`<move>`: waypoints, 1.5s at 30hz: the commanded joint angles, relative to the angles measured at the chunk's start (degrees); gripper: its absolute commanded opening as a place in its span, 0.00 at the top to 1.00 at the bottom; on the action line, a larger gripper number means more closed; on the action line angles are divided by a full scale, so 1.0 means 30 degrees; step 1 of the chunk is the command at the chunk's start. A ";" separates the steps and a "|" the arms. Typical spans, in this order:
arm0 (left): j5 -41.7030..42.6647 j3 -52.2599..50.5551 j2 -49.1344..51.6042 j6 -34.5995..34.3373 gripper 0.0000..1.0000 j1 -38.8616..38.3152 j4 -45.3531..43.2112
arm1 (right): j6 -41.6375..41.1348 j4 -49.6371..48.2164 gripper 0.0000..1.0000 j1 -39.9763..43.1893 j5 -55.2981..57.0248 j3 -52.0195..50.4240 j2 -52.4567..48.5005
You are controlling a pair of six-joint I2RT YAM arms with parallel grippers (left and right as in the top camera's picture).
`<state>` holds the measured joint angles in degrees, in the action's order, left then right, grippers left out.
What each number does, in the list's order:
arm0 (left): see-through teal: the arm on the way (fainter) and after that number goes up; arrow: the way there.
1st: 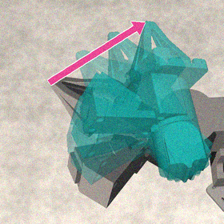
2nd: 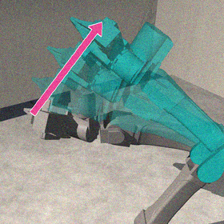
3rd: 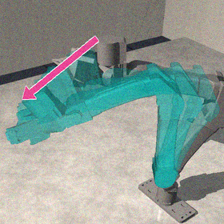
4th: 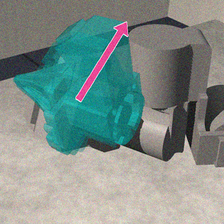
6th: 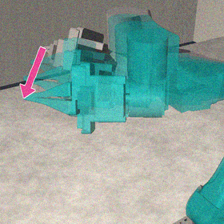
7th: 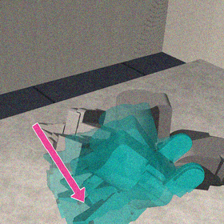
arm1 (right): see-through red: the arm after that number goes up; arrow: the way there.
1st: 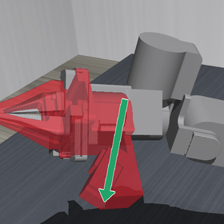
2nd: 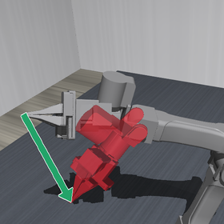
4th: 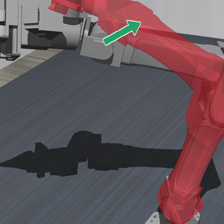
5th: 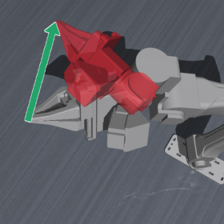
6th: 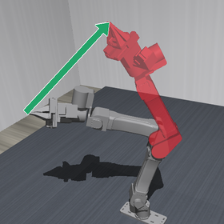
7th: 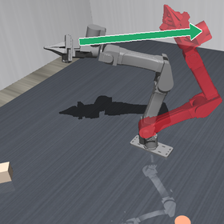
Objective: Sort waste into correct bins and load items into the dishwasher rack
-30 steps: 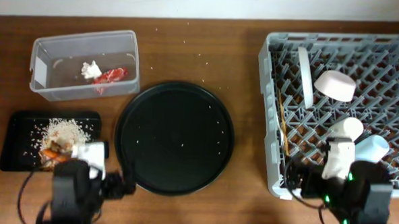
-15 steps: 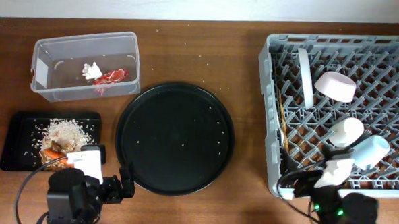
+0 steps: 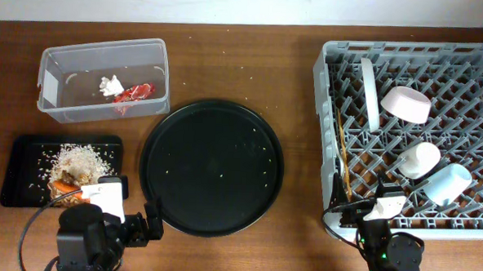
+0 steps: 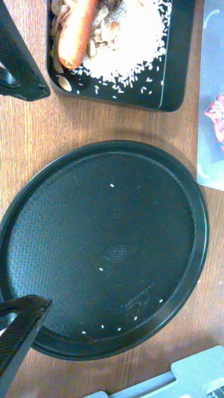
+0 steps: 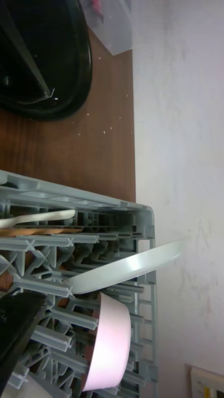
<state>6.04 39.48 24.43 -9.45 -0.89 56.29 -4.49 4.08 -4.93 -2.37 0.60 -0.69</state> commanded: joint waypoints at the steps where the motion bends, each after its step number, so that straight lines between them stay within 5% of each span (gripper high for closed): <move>1: 0.0124 -0.0015 -0.0058 -0.0102 0.01 0.0058 -0.0036 | -0.0015 0.0124 0.01 -0.0073 0.0313 -0.0095 0.0160; 9: -0.1829 -0.1115 -0.2033 0.0109 0.01 0.0058 -0.0474 | -0.0015 0.0124 0.02 -0.0066 0.0313 -0.0095 0.0160; 13: -0.2076 -0.9617 -0.8094 0.0124 0.01 0.0058 -1.0834 | -0.0015 0.0124 0.01 -0.0073 0.0313 -0.0095 0.0160; 15: -0.1071 -1.2699 -0.8051 0.3752 0.01 0.0044 -1.9394 | -0.0015 0.0124 0.01 -0.0066 0.0313 -0.0095 0.0160; 16: -0.0736 -1.2976 -0.8043 0.5428 0.01 0.0080 -1.9904 | -0.0015 0.0124 0.01 -0.0073 0.0313 -0.0095 0.0160; 18: -0.0765 -1.2983 -0.8043 0.5544 0.01 0.0080 -1.7362 | -0.0015 0.0124 0.01 -0.0073 0.0313 -0.0095 0.0160; 45: -0.0801 -1.2983 -0.8021 0.5552 0.01 0.0095 -1.7303 | -0.0015 0.0131 0.01 -0.0073 0.0313 -0.0095 0.0160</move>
<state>2.81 0.80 0.62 6.44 -0.89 4.29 -4.49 4.14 -4.93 -1.91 0.62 -0.58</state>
